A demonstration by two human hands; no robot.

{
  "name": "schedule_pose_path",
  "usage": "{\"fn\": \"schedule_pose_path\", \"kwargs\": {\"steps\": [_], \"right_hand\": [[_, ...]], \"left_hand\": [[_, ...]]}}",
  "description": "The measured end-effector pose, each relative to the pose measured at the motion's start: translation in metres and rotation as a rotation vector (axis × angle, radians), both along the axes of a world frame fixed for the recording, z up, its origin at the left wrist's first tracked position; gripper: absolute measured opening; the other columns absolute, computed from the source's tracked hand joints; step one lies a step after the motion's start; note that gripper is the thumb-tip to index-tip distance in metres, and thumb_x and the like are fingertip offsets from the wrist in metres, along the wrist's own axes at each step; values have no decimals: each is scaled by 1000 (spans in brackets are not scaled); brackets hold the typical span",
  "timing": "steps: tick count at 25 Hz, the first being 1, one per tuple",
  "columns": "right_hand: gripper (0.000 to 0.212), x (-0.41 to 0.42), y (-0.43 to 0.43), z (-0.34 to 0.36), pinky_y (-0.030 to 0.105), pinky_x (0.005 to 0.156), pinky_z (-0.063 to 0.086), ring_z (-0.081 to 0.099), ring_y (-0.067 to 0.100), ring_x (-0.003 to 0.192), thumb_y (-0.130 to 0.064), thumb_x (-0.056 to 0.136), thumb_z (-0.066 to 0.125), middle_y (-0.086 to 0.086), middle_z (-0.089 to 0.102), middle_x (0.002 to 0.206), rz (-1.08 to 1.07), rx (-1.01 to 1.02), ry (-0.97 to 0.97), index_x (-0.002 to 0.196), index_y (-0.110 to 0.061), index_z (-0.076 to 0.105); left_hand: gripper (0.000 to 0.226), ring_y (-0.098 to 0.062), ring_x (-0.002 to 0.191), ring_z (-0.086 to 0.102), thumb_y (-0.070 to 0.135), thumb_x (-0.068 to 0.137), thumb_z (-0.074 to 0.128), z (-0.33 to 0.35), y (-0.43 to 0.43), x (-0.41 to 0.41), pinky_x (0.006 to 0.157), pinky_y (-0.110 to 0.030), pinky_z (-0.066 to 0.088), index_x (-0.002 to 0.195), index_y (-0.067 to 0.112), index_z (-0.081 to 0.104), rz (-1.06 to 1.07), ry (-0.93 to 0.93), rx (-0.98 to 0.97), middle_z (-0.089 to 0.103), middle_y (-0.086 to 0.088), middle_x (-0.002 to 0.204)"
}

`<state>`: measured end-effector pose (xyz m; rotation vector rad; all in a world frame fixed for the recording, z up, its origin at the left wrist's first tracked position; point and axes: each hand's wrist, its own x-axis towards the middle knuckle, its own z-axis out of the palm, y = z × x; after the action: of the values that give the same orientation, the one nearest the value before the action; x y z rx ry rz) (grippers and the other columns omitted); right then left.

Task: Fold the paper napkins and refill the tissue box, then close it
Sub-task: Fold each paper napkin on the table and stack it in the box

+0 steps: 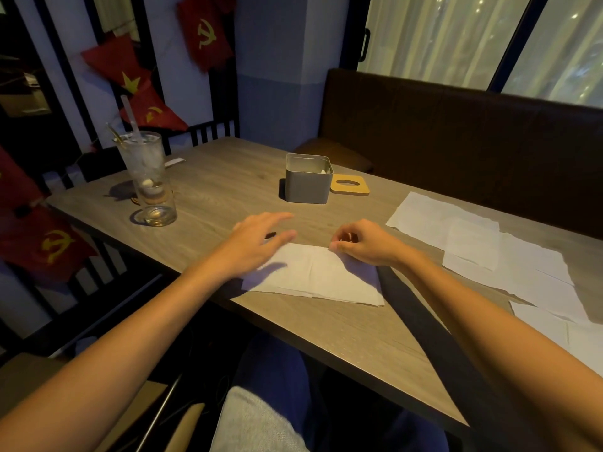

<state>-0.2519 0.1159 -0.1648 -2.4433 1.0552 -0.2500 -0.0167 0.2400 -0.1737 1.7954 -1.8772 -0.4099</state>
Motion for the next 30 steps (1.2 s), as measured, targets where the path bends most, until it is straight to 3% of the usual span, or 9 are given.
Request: {"fn": "schedule_pose_path", "kwargs": {"steps": [4, 7, 9, 11, 13, 18, 22, 26, 30], "right_hand": [[19, 2, 0, 6, 15, 75, 54, 65, 14, 88, -30, 94, 66, -4, 69, 99, 101, 61, 45, 102, -15, 73], [16, 5, 1, 8, 19, 78, 55, 66, 16, 90, -24, 93, 68, 1, 71, 98, 144, 72, 18, 99, -11, 72], [12, 7, 1, 12, 17, 76, 56, 67, 15, 89, -18, 94, 66, 0, 71, 97, 151, 106, -36, 100, -10, 71], [8, 8, 0, 16, 15, 75, 55, 67, 14, 88, -16, 93, 66, -1, 71, 96, 157, 113, -90, 99, -13, 70], [6, 7, -2, 19, 15, 77, 55, 67, 15, 89, -14, 93, 67, -2, 70, 96, 159, 115, -120, 98, -16, 69], [20, 4, -6, 24, 19, 78, 58, 69, 14, 93, -12, 89, 71, -2, 69, 105, 158, 121, -134, 108, -18, 68], [23, -1, -8, 28, 15, 74, 57, 68, 12, 93, -32, 93, 67, -7, 70, 106, 148, 140, 23, 113, -21, 70], [14, -4, -9, 32, 11, 68, 53, 67, 14, 89, -33, 94, 64, -9, 71, 96, 152, 128, 83, 101, -25, 72], [19, -3, -10, 31, 10, 71, 54, 68, 11, 87, -27, 93, 67, -7, 71, 98, 163, 115, 79, 108, -18, 73]], "left_hand": [[48, -19, 124, 46, 51, 93, 62, 13, -16, 15, 105, -42, 44, 135, 30, 55, -64, -234, 293, 49, 2, 133], [41, -16, 102, 55, 50, 84, 75, 14, -23, 15, 91, -38, 51, 115, 30, 59, -84, -116, 399, 57, 1, 116], [42, -15, 100, 57, 56, 85, 69, 20, -23, 9, 87, -33, 51, 115, 29, 60, -110, -52, 421, 61, 1, 116], [43, -12, 111, 55, 57, 95, 53, 28, -24, 6, 95, -30, 45, 125, 28, 62, -113, 12, 446, 60, 7, 124], [34, -13, 118, 55, 48, 101, 47, 36, -23, 4, 102, -32, 42, 122, 29, 65, -116, 63, 508, 61, 11, 124], [20, -16, 100, 70, 35, 94, 68, 38, -32, 2, 98, -34, 54, 104, 22, 78, -143, 107, 464, 75, 4, 105], [13, -18, 97, 68, 29, 83, 80, 47, -38, 0, 88, -28, 55, 93, 20, 80, -129, 200, 364, 76, 2, 98], [27, -17, 97, 69, 22, 80, 83, 51, -39, -1, 86, -26, 57, 106, 18, 77, -145, 155, 395, 75, 2, 104], [32, -19, 99, 67, 26, 84, 80, 47, -44, -2, 89, -29, 56, 114, 16, 76, -142, 100, 440, 74, 2, 108]]}}
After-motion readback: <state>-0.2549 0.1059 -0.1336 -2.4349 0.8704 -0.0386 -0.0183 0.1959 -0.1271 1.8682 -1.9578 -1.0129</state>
